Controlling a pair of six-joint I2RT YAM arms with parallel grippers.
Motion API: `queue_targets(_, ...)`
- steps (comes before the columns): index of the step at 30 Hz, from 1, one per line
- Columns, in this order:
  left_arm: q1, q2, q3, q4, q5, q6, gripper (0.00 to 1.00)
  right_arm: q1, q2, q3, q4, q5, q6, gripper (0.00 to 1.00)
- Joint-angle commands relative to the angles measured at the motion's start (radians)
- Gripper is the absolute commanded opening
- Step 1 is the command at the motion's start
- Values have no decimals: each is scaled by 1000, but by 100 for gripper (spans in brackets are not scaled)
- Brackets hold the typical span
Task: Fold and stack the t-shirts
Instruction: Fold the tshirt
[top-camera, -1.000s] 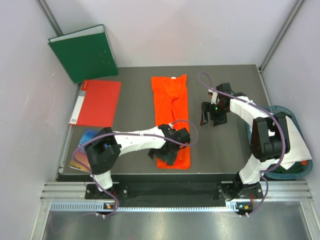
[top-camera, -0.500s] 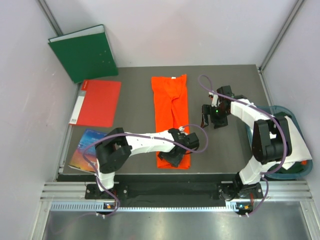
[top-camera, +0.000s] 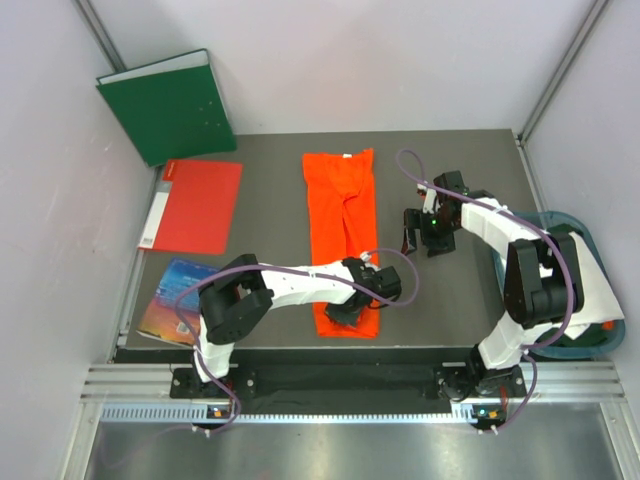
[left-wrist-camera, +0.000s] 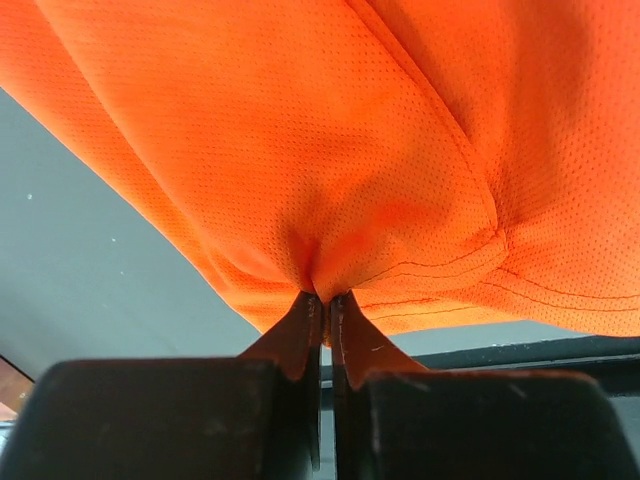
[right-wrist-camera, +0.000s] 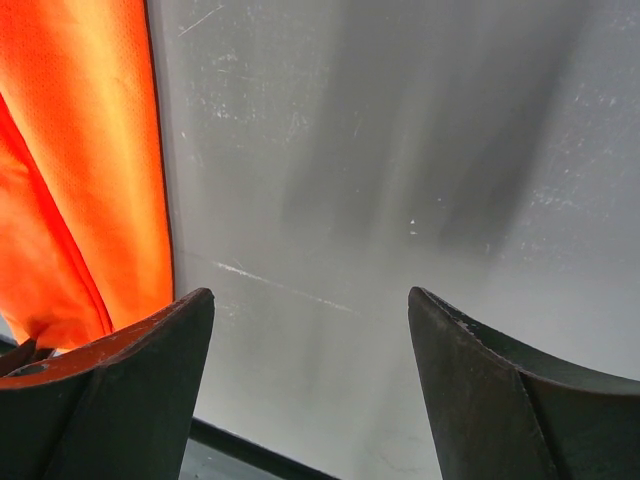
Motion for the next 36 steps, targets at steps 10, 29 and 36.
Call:
queue_targets(10,-3,-81,-63,-35,-27,-24,27,12,-12,9,31,-26,-2,79)
queue_targets(29,-3,-145,-149,-54,-35,-73,0,12,-5,3,37,-29,-1,80)
queue_targets(36,-3,-197,-154,-112,-90,-137,0,17,-11,0,37,-28,-1,80)
